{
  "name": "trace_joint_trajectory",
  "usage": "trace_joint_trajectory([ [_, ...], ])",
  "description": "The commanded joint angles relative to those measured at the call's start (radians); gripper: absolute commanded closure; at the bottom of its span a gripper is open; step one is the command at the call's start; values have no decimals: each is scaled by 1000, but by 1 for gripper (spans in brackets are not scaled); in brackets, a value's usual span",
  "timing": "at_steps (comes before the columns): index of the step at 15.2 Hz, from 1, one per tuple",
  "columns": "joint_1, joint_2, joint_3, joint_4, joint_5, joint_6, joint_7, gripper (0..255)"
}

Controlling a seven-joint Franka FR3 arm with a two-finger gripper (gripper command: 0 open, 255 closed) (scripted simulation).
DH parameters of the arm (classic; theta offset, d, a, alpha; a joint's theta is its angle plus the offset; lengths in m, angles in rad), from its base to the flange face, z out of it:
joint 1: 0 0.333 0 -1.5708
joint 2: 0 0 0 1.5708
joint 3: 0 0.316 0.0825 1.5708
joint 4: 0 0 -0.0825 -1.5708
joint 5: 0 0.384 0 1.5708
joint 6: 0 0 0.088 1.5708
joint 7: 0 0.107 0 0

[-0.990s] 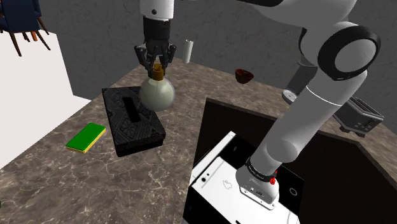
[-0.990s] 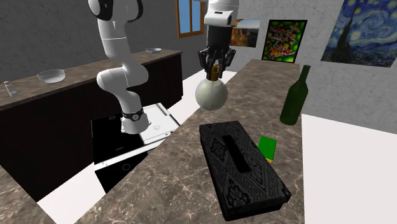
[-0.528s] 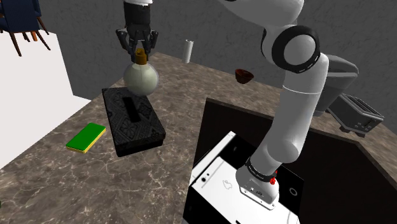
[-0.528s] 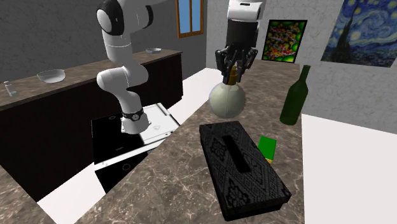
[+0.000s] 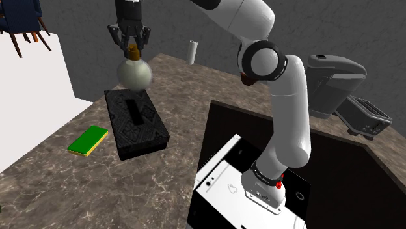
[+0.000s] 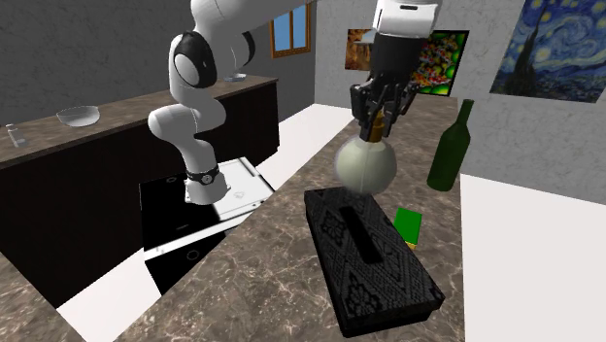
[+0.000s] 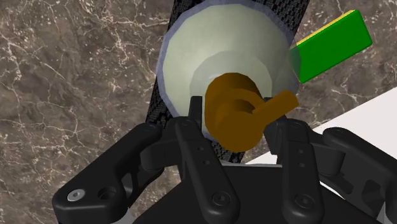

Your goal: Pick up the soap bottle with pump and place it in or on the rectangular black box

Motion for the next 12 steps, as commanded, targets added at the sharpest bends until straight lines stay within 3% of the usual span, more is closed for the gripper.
trace_joint_trajectory([
  [1,-20,-31,5,-82,11,51,3,255],
  [12,-80,-119,12,-379,41,258,7,255],
])
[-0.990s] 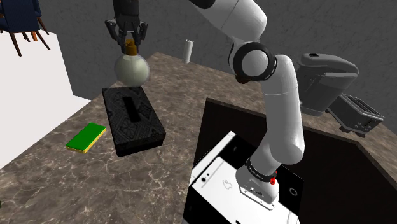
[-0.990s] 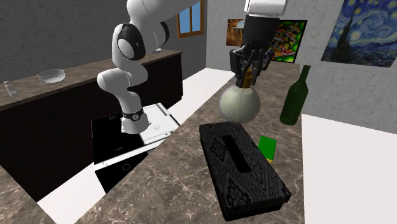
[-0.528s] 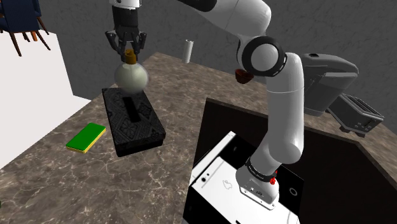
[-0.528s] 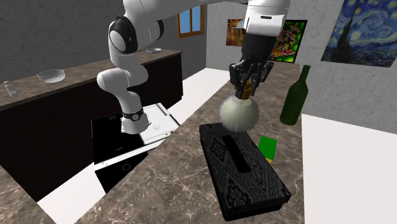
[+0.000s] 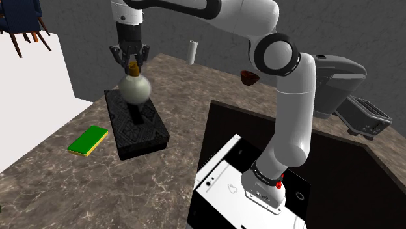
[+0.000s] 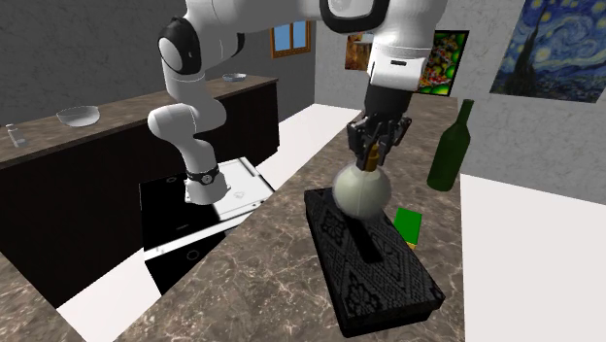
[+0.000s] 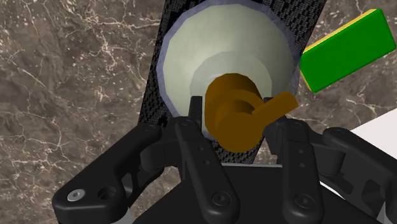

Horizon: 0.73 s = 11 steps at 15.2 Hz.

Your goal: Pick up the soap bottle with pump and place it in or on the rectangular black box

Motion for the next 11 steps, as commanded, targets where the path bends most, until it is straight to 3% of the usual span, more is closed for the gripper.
trace_joint_trajectory([
  [1,-6,-7,0,-35,2,29,0,255],
  [8,-23,-23,-1,-162,7,140,2,255],
  [11,-23,-23,-1,-162,7,140,2,255],
])
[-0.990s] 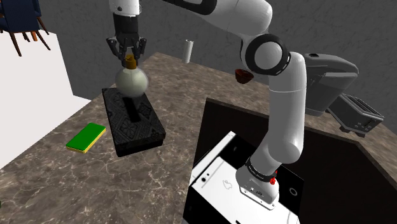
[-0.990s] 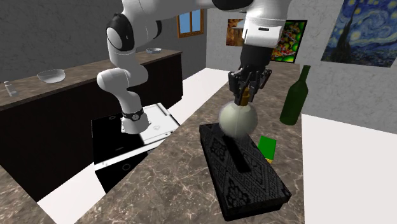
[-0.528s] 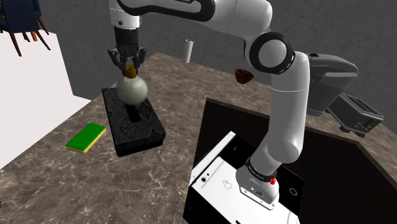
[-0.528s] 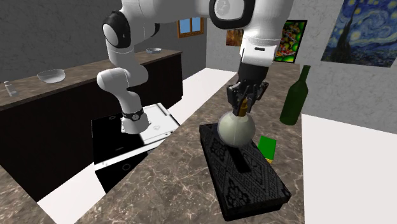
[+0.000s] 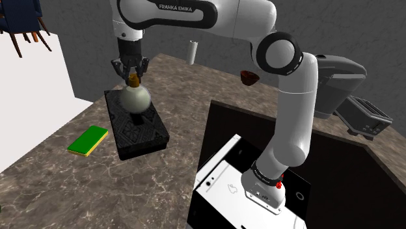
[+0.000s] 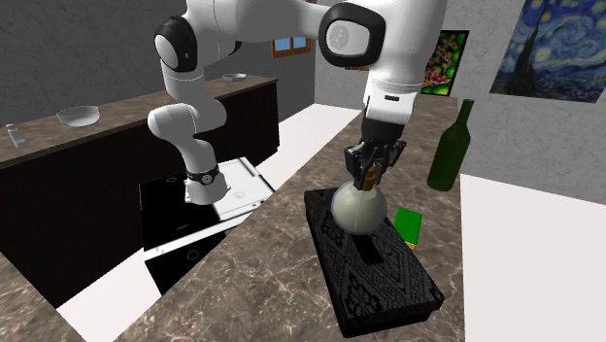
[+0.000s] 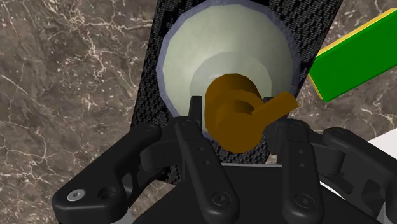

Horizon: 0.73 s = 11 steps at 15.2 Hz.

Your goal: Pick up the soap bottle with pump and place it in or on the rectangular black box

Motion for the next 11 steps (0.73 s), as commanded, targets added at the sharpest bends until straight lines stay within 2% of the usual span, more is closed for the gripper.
trace_joint_trajectory([
  [1,-1,-1,0,-3,0,3,0,255],
  [5,-1,-1,0,-3,0,3,0,255],
  [6,-1,-1,0,-3,0,3,0,0],
  [11,-1,-1,0,-3,0,3,0,0],
])
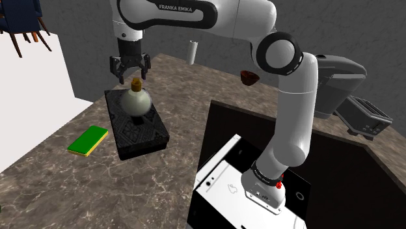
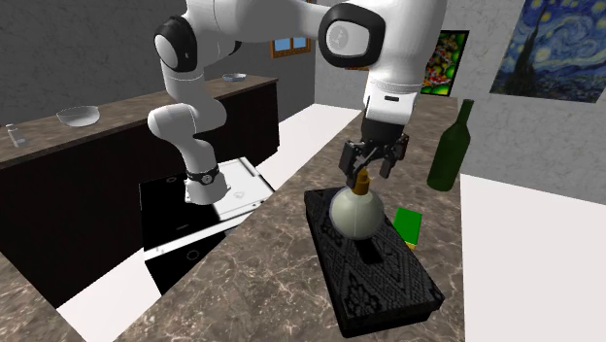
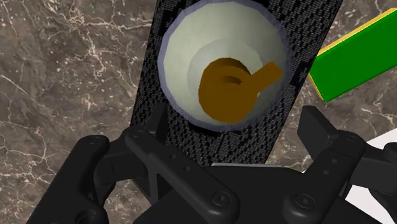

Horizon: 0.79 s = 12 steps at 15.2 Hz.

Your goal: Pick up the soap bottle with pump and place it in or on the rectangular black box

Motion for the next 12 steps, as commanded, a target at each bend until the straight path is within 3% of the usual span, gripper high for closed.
trace_joint_trajectory([
  [1,6,8,0,46,-2,-38,-1,0],
  [4,31,44,-1,197,-14,-153,-2,0],
  [12,31,44,-1,197,-13,-152,-2,0],
])
